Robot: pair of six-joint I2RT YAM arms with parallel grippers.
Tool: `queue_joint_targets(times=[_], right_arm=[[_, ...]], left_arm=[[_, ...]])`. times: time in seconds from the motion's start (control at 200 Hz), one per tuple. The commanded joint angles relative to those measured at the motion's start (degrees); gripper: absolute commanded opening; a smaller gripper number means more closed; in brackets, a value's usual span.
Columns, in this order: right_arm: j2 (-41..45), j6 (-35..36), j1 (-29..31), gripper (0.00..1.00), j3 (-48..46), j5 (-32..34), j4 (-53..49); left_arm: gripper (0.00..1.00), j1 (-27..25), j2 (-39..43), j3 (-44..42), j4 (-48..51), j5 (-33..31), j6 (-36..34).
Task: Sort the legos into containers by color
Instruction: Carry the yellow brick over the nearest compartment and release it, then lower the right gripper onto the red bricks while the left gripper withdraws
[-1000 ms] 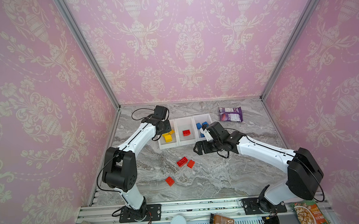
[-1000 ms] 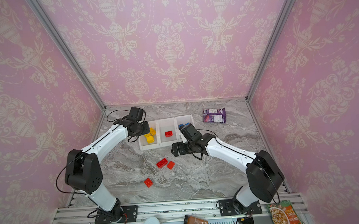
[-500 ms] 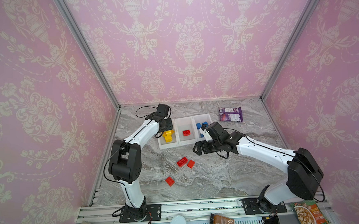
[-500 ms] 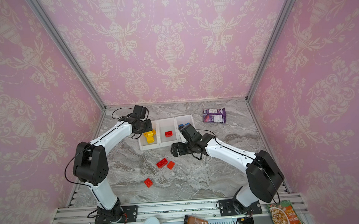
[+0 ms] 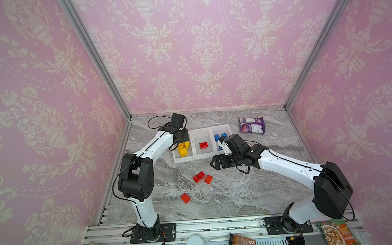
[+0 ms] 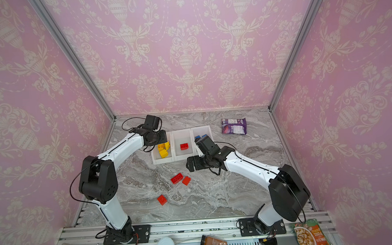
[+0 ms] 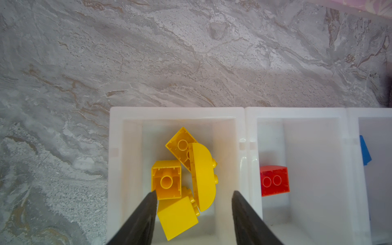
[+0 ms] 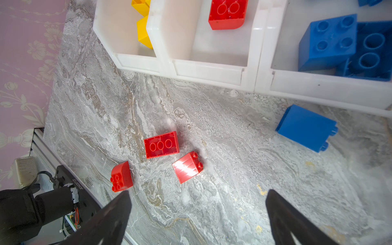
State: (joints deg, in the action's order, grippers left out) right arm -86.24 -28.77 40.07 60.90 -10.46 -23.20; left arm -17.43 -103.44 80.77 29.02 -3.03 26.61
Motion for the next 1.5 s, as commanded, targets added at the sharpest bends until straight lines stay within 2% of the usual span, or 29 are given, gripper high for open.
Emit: queue_joint_targets(times=[0.0, 0.23, 0.44, 0.645, 0.856, 1.156, 1.496], right_arm=[[-0.05, -0.20, 0.90, 1.00, 0.42, 1.66, -1.12], [-3.54, 5.14, 3.49, 1.00, 2.93, 2.97, -4.23], [-8.01, 11.72, 6.96, 0.99, 7.77, 4.20, -8.32], [-13.14, 18.02, 10.68, 0.94, 12.29, 7.21, -12.40], [-18.28, 22.18, 13.25, 0.89, 16.21, 9.96, -15.27], [-24.06, 23.87, 15.11, 0.87, 19.70, 13.80, -17.46], [-28.03, 24.82, 15.89, 0.84, 22.34, 16.11, -18.71]], left_arm=[[0.60, -0.07, 4.31, -1.35, -1.31, 1.94, 0.36], [0.65, -0.10, 10.01, -5.65, -2.54, 4.27, 1.73], [0.72, 0.72, 18.41, -12.16, -3.05, 6.29, 3.07], [0.76, 5.01, 28.28, -21.14, -5.12, 11.28, 5.92], [0.84, 9.53, 35.65, -26.80, -4.85, 14.52, 6.42], [0.89, 15.13, 38.53, -31.77, -8.90, 22.79, 9.35], [0.96, 15.93, 38.00, -32.50, -10.38, 24.12, 9.81]])
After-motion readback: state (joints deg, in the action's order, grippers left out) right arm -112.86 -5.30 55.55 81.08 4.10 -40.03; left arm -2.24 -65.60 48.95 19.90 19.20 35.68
